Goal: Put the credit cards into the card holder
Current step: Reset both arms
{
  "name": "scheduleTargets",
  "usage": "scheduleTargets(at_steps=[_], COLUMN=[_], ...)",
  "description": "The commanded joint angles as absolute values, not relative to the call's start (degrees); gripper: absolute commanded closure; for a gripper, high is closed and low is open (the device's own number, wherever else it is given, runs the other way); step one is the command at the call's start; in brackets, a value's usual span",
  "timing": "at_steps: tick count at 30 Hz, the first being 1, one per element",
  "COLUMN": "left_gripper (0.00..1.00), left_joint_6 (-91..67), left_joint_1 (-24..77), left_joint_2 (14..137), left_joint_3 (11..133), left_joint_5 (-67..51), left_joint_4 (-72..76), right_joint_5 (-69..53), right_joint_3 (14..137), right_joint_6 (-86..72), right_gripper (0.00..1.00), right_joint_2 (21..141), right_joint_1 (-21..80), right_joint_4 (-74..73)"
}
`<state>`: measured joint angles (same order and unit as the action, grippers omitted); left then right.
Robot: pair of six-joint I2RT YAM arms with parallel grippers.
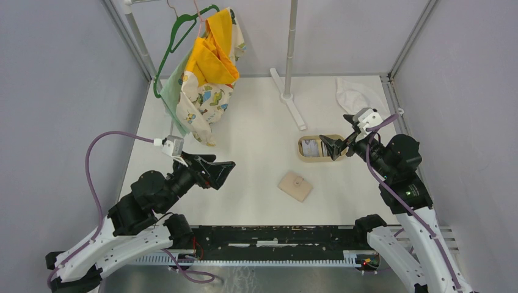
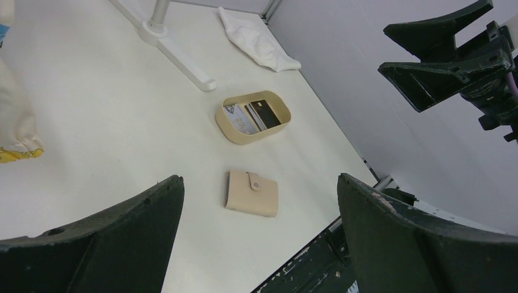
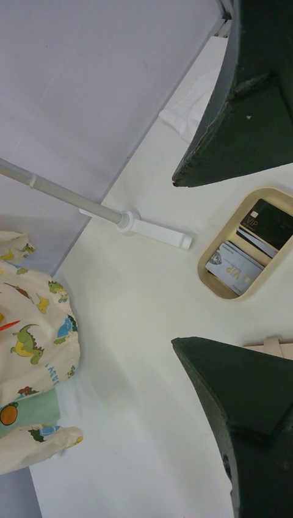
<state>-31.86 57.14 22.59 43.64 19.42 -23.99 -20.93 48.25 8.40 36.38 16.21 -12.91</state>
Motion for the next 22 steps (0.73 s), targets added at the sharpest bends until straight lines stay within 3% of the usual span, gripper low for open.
scheduleTargets(at_steps=[1, 22], left_gripper=[0.0, 0.0], left_joint_6=[-29.97, -30.06], left_joint_1=[57.31, 57.39], left_joint_2=[22.32, 22.05], left_joint_3=[43.51, 43.03], left_joint_5=[20.21, 20.29], left_joint_4=[-22.39, -22.4], right_joint_5=[-21.27, -21.84], right_joint_3=[48.46, 48.16], right_joint_6=[8.0, 8.12], right_gripper=[0.02, 0.02], right_joint_2=[36.43, 36.44], right_joint_1=[15.97, 15.82], right_joint_4=[-9.91, -9.71])
